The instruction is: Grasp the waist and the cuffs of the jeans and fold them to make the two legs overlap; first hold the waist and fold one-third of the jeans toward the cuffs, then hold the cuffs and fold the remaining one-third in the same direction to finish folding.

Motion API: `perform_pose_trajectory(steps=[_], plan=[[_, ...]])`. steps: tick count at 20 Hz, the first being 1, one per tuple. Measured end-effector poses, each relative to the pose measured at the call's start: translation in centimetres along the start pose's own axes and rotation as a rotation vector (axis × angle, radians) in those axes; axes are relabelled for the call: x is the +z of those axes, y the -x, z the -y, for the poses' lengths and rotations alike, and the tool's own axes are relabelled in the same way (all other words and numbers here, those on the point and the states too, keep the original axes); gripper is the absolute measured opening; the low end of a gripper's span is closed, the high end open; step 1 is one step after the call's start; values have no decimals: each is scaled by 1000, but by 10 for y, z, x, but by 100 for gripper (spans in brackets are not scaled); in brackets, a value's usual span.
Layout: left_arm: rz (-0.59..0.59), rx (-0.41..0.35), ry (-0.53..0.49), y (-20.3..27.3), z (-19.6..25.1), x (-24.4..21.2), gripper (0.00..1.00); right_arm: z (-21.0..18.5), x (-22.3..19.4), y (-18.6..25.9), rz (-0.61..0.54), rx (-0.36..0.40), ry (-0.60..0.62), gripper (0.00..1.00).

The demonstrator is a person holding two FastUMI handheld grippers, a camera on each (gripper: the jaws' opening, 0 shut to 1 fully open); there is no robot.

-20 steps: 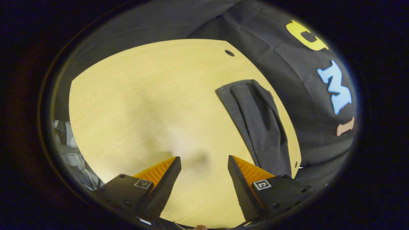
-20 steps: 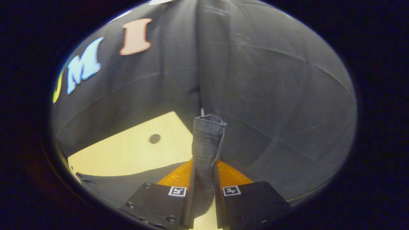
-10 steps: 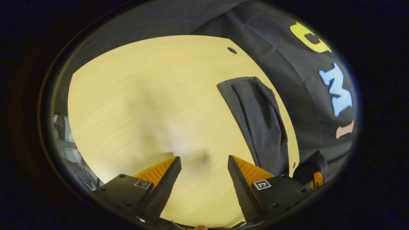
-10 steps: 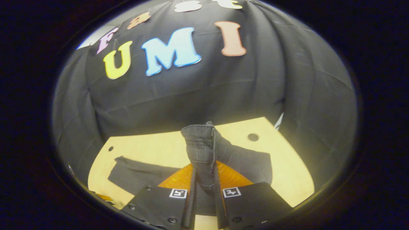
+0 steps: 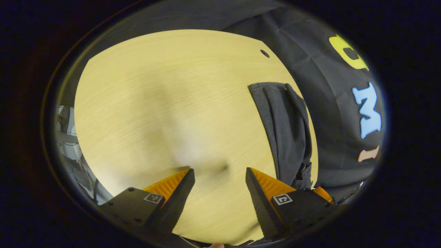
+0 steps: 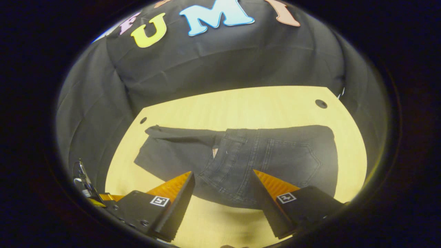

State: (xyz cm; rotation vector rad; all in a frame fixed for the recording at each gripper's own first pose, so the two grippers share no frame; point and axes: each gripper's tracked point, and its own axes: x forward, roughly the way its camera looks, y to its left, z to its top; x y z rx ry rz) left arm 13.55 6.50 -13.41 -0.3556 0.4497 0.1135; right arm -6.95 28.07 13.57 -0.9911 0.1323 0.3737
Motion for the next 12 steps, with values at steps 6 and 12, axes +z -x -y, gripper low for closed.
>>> perform_pose_trajectory(steps=[6, 12], plan=[[-11, 20, -35, -20, 16, 10, 99, 10, -18, 8, 5, -42, 60, 97], [38, 46, -125, -46, 52, 57, 99, 40, -40, 16, -39, -70, 46, 97]])
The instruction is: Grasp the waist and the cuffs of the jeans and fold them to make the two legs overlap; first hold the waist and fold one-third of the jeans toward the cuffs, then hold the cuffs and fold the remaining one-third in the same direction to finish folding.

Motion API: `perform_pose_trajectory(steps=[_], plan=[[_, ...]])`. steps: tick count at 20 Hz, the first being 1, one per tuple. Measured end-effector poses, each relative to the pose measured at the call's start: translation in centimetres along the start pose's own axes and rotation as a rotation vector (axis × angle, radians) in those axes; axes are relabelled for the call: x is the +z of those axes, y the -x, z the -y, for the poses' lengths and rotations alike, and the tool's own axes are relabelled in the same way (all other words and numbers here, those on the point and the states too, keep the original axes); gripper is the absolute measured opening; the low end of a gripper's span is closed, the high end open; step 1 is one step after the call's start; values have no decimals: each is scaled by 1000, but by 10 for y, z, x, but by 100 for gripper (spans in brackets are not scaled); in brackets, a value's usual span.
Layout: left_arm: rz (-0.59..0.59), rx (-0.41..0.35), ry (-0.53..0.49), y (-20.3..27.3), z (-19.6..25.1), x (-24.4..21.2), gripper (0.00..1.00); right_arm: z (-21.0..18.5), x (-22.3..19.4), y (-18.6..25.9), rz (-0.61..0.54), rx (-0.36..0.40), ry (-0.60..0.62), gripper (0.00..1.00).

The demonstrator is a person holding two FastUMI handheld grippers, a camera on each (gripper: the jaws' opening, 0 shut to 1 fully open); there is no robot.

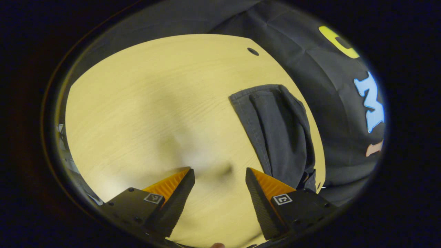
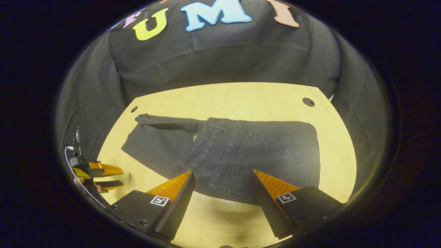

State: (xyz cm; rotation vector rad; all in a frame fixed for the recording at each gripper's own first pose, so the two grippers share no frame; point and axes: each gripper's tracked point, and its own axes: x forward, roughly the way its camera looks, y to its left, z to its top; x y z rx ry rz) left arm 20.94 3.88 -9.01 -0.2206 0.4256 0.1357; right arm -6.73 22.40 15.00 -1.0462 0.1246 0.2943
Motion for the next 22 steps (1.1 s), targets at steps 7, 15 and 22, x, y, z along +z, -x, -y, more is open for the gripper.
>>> perform_pose_trajectory(steps=[7, 15, 22], plan=[[44, 95, -25, -29, 27, 96, 99, 53, -40, 18, -70, -68, -48, 97], [178, 344, -227, -36, 20, 147, 93, 90, -58, 29, -115, -165, -179, 97], [285, 309, -300, 10, 59, 157, 52, 77, -64, 27, -132, -156, -223, 97]])
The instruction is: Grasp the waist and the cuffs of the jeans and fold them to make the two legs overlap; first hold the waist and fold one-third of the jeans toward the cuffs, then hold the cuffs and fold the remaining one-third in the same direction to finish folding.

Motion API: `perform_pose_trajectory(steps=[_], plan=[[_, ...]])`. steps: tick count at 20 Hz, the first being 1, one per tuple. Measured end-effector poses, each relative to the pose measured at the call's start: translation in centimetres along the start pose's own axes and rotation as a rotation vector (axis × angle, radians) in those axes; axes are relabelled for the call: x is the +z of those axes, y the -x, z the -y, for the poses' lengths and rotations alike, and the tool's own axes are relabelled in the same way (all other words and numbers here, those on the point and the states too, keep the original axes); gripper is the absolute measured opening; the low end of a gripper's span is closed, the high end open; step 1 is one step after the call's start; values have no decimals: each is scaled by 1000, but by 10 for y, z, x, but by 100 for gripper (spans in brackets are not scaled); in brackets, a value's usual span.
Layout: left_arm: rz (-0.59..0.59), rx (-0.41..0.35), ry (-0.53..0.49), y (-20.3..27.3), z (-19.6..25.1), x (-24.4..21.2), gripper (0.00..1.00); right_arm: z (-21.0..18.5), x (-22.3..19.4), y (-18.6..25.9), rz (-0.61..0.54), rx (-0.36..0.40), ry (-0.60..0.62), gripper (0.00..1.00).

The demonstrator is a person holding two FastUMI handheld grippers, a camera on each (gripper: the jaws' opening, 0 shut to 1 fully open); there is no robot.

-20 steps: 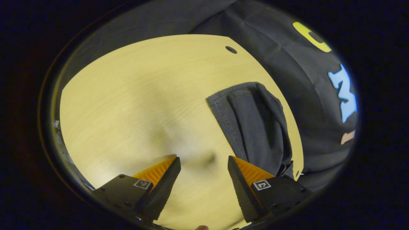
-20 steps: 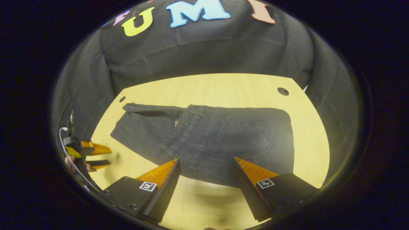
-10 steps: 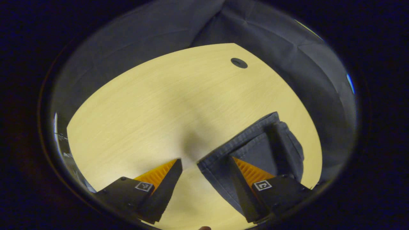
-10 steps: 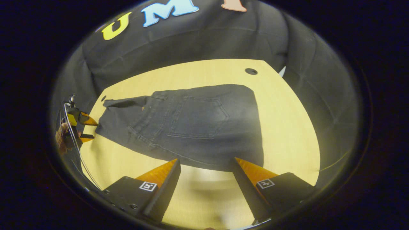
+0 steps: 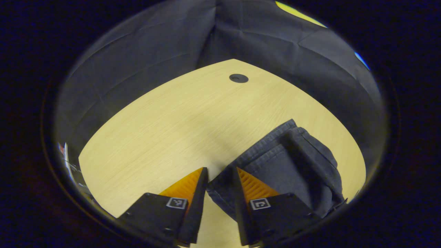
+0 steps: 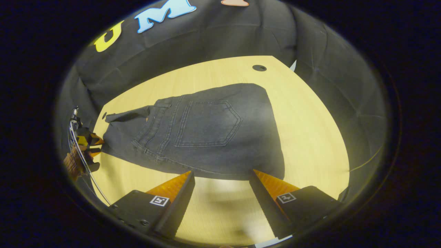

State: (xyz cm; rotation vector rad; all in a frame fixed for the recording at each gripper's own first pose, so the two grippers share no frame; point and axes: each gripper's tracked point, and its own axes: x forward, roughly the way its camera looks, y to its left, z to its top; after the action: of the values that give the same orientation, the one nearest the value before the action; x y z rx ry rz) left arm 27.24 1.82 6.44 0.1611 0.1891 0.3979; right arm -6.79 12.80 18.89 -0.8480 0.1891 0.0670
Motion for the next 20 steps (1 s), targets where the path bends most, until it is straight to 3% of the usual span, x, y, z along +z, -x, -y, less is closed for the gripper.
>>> perform_pose_trajectory(steps=[1, 2, 5, 7, 9, 13, 15, 16, 17, 19, 20], plan=[[-4, 7, -20, 6, 0, 4, 32, 0, 0, 0, -3, -4, 4, 97], [16, 9, -24, 13, 0, 13, 33, -2, -2, 0, -5, -6, 2, 97], [-17, -10, -34, 35, 1, 27, 14, -2, -7, -2, -13, -4, -29, 97], [-47, -28, -85, 52, 2, 34, 10, -3, -4, 0, -17, -10, -54, 97], [-85, -99, -41, 75, 12, 38, 12, -2, -5, 0, -16, -16, -76, 97], [-53, -166, 23, 133, 31, 69, 9, -4, -6, 1, -22, -5, -98, 97], [-34, -245, 22, 169, 53, 86, 9, -5, -7, 0, -21, 3, -92, 97], [-36, -293, 19, 188, 68, 91, 5, -5, -8, -1, -22, 7, -89, 92], [-51, -343, 13, 208, 85, 90, 9, -6, -8, -1, -21, 10, -85, 97], [-72, -431, -21, 253, 120, 90, 5, -7, -10, -1, -23, 19, -83, 97], [-64, -455, -50, 275, 134, 92, 9, -7, -9, -1, -22, 24, -85, 97]])
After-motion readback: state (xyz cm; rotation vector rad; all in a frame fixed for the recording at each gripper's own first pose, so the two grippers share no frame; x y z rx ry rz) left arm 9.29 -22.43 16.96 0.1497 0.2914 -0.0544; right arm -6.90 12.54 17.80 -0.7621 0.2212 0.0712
